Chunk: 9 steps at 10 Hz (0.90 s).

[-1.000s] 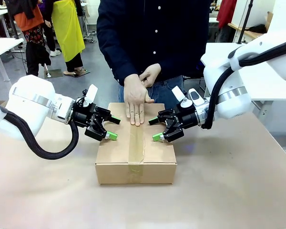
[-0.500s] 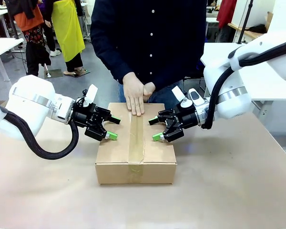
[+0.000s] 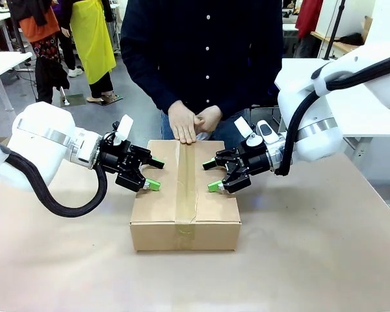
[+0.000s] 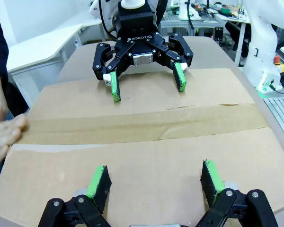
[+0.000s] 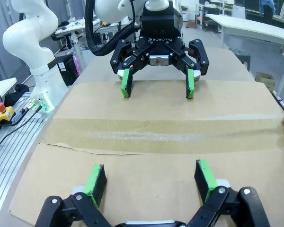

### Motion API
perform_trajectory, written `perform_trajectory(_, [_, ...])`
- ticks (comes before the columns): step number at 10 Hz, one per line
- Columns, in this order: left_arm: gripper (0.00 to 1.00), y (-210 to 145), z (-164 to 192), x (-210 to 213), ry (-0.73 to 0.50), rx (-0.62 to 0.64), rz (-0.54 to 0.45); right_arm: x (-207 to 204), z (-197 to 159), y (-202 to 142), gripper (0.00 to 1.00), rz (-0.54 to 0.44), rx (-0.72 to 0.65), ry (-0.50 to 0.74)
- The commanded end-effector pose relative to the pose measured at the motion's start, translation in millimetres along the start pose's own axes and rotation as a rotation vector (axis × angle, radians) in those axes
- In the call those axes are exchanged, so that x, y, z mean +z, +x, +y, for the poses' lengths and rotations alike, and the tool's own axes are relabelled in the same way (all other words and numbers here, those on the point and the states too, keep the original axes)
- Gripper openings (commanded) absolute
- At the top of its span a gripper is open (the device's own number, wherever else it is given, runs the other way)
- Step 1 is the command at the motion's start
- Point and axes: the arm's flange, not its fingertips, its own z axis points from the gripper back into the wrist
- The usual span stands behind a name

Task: Pack the gift set into the box.
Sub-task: Press and hold the closed box until the human finishes sealing it.

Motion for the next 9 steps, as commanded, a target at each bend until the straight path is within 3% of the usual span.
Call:
perform_trajectory(1, [1.00, -3.0, -2.8, -0.9, 0.007, -0.015, -0.004, -1.0, 0.5, -3.1, 1.00, -0.005, 0.001, -0.012])
perform_trajectory(9, [1.00, -3.0, -2.8, -0.9, 0.007, -0.015, -0.004, -1.0, 0.5, -3.1, 1.00, -0.005, 0.001, -0.012])
